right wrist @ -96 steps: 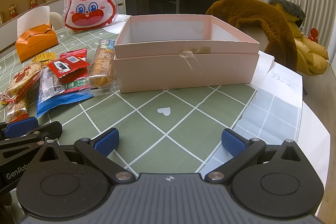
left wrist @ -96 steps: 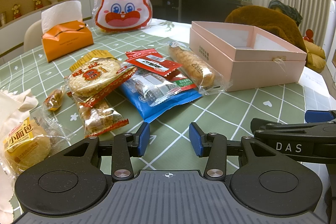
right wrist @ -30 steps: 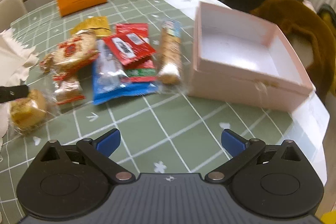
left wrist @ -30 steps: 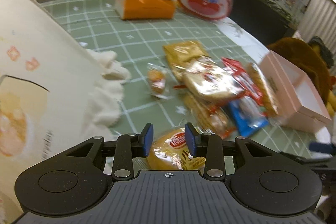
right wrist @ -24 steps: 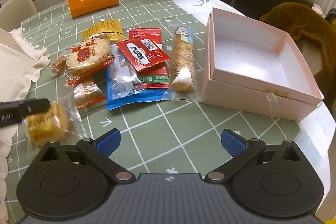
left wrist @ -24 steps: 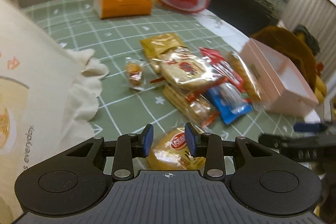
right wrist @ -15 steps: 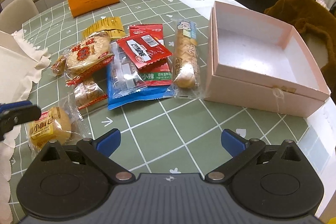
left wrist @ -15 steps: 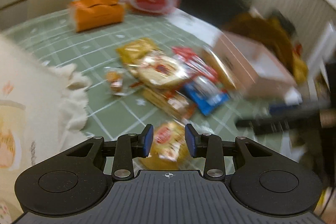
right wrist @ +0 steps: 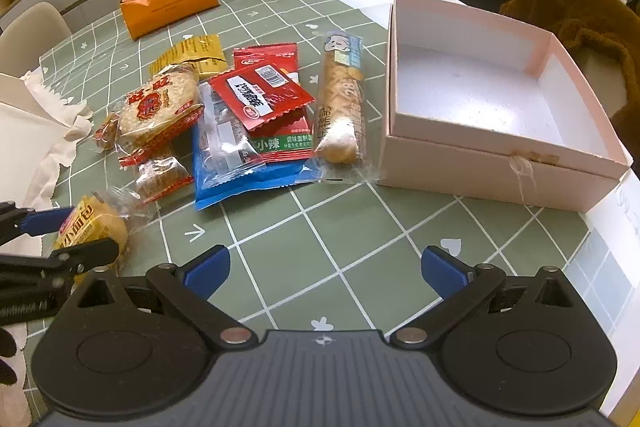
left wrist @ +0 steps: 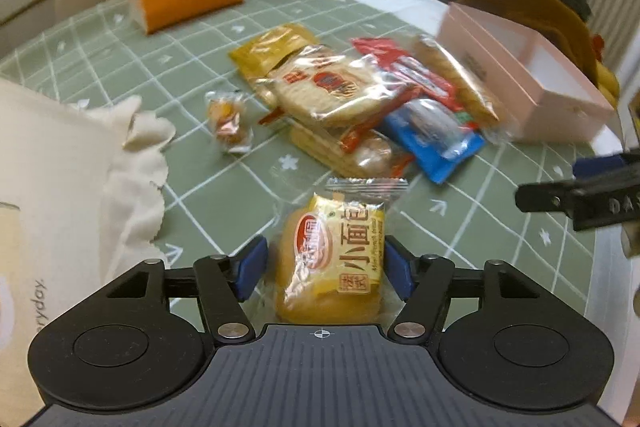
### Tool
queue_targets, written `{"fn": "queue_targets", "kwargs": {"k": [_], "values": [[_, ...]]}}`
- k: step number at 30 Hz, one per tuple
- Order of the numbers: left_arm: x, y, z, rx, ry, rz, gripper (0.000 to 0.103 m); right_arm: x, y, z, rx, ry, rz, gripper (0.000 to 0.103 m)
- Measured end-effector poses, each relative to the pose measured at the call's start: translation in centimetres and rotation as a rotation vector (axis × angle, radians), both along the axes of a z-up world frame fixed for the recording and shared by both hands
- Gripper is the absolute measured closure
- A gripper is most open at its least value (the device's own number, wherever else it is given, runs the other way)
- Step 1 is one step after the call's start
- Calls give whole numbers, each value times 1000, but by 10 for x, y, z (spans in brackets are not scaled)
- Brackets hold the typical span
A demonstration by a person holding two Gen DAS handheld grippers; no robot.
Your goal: Organize snacks
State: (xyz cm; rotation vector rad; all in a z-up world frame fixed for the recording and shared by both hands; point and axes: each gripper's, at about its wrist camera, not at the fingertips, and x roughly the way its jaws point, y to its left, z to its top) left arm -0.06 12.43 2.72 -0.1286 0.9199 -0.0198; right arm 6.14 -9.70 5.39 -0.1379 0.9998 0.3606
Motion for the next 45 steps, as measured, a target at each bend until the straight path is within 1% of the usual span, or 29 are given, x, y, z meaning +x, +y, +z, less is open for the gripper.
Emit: {"fn": "queue_targets", "kwargs": {"k": [2,4,5,7,9,10,11,12,14,16,18,20,24,26,27,28,30,31,32,34,36,40,43,45], "values": [[0,4,0,-19,-3,21,37,1,5,4,-13,-19,16,1],[0,6,2,-47,-1,38,44,4,12,11,-11,-35,36,1],[-2,9,4,-69,-3,53,44,6,17,16,-5,-39,48,1],[-11,15,12,-113,-17,114,45,13,30,27,12,-44,79,6],[-24,23,20,-171,-41,201,45,22,53,40,37,-43,126,19],[-29,26,23,-188,-47,231,45,27,68,46,54,-34,154,28],[-33,28,26,-194,-51,251,45,32,81,49,65,-17,179,34],[-37,27,29,-189,-49,263,45,39,101,50,78,17,216,49],[-41,24,32,-174,-34,277,45,50,133,48,93,89,271,59],[-46,23,33,-182,-26,298,46,59,168,41,102,159,304,67],[-49,24,32,-217,-27,312,46,66,196,33,83,194,312,67],[-52,27,29,-237,-27,319,46,72,217,25,49,203,304,67],[-54,32,24,-260,-25,338,46,86,238,8,-18,216,270,67],[-54,34,22,-265,-21,342,46,90,241,2,-37,237,280,69],[-54,35,21,-266,-21,345,46,90,242,-1,-50,245,287,73],[-55,36,21,-271,-21,348,46,90,242,-2,-61,236,296,75],[-55,37,20,-284,-19,353,46,89,242,-3,-85,238,319,77],[-56,37,20,-288,-18,351,46,89,241,-1,-95,235,321,82],[-56,37,20,-291,-18,349,46,90,240,1,-98,231,318,83],[-59,36,21,-291,-21,347,46,88,232,15,-59,224,324,83],[-59,36,21,-295,-20,347,46,85,219,35,-7,204,340,83],[-53,31,20,-301,-13,335,46,75,191,66,25,159,334,83],[-51,22,19,-302,-8,316,46,64,166,73,15,141,322,83],[-50,17,19,-303,-4,306,46,52,146,71,5,137,308,83]]}}
